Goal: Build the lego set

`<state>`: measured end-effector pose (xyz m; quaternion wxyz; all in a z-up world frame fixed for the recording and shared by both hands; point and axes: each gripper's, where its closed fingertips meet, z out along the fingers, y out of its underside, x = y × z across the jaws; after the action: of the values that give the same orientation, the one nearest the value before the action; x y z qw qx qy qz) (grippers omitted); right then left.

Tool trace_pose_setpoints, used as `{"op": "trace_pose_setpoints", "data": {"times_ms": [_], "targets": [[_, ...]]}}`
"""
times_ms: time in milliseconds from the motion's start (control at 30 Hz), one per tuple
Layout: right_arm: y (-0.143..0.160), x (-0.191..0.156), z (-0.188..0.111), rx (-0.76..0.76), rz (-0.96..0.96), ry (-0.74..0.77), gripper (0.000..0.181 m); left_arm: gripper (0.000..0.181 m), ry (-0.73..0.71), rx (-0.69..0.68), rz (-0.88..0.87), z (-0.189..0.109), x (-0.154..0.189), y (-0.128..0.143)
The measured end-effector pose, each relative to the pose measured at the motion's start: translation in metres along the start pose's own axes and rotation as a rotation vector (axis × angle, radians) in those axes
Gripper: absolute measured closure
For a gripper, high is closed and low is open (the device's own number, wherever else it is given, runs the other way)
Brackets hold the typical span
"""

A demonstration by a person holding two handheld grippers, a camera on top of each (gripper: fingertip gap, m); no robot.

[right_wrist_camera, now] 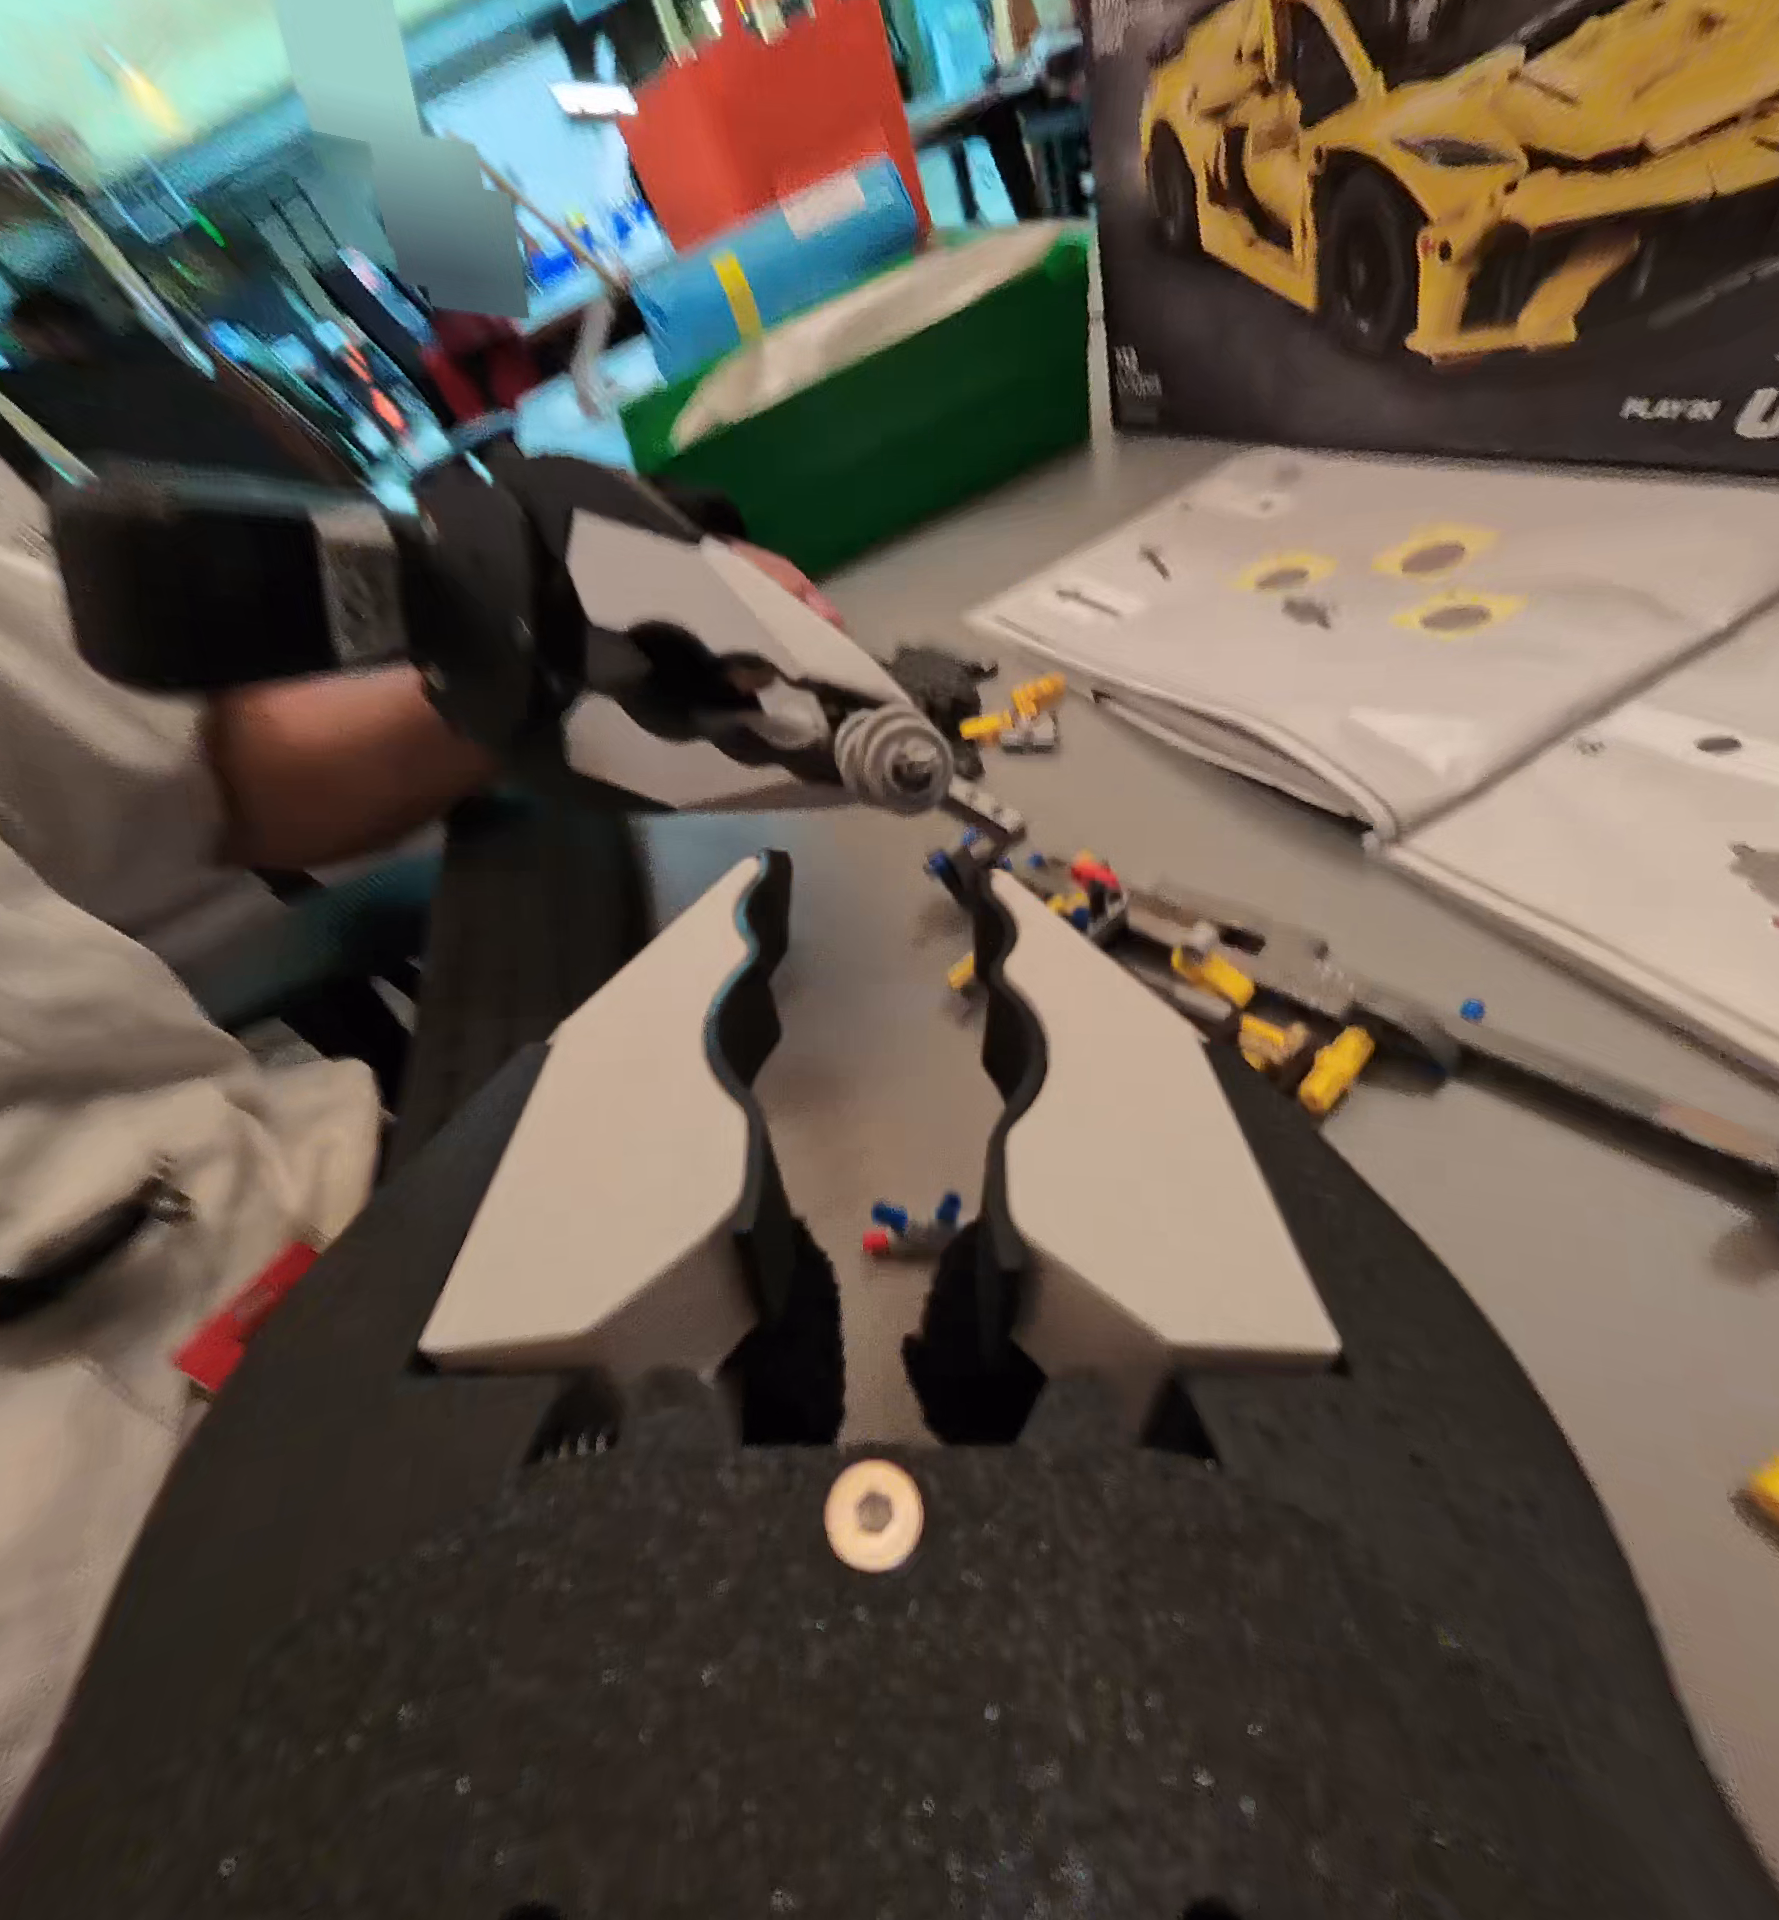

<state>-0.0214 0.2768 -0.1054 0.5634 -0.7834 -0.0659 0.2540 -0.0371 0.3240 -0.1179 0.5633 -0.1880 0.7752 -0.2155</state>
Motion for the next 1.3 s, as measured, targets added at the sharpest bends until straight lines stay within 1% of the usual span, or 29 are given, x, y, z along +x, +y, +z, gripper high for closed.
{"op": "trace_pose_setpoints", "data": {"times_ms": [100, 167, 267, 400, 433, 500, 533, 700, 733, 867, 1033, 1133, 1233, 1300], "targets": [[-0.028, 0.005, 0.001, 0.069, 0.057, -0.077, 0.160, 0.167, -0.039, 0.031, 0.068, 0.006, -0.017, -0.001], [-0.034, 0.012, 0.003, 0.080, 0.058, -0.079, 0.164, 0.167, -0.046, 0.058, 0.084, 0.008, -0.023, -0.003], [-0.035, 0.020, 0.008, 0.066, 0.072, -0.090, 0.165, 0.167, -0.054, 0.065, 0.099, 0.012, -0.029, -0.001], [-0.034, 0.027, 0.011, 0.068, 0.094, -0.107, 0.167, 0.168, -0.011, 0.083, 0.102, 0.018, -0.027, 0.001], [-0.033, 0.027, 0.012, 0.064, 0.104, -0.119, 0.169, 0.167, 0.001, 0.081, 0.094, 0.020, -0.026, 0.002], [-0.028, 0.030, 0.013, 0.046, 0.108, -0.116, 0.170, 0.167, -0.020, 0.113, 0.080, 0.019, -0.032, -0.002], [-0.029, 0.031, 0.012, 0.056, 0.104, -0.109, 0.171, 0.168, 0.002, 0.111, 0.067, 0.020, -0.030, -0.002], [-0.031, 0.029, 0.008, 0.079, 0.083, -0.134, 0.171, 0.168, 0.050, 0.119, 0.046, 0.023, -0.023, 0.000], [-0.032, 0.028, 0.006, 0.085, 0.075, -0.140, 0.171, 0.172, 0.062, 0.117, 0.035, 0.023, -0.021, 0.000], [-0.029, 0.022, 0.006, 0.069, 0.055, -0.163, 0.168, 0.177, 0.081, 0.113, -0.001, 0.024, -0.018, 0.000], [-0.021, 0.026, 0.006, 0.050, 0.036, -0.116, 0.169, 0.177, 0.125, 0.075, -0.086, 0.029, -0.011, 0.007], [-0.016, 0.027, 0.007, 0.042, 0.020, -0.086, 0.173, 0.178, 0.155, 0.096, -0.150, 0.030, -0.006, 0.005], [-0.017, 0.030, 0.006, 0.042, 0.020, -0.070, 0.174, 0.178, 0.153, 0.085, -0.170, 0.033, -0.006, 0.007], [-0.027, 0.038, 0.000, 0.060, -0.005, -0.029, 0.174, 0.178, 0.131, 0.063, -0.203, 0.037, -0.017, 0.012]]}}
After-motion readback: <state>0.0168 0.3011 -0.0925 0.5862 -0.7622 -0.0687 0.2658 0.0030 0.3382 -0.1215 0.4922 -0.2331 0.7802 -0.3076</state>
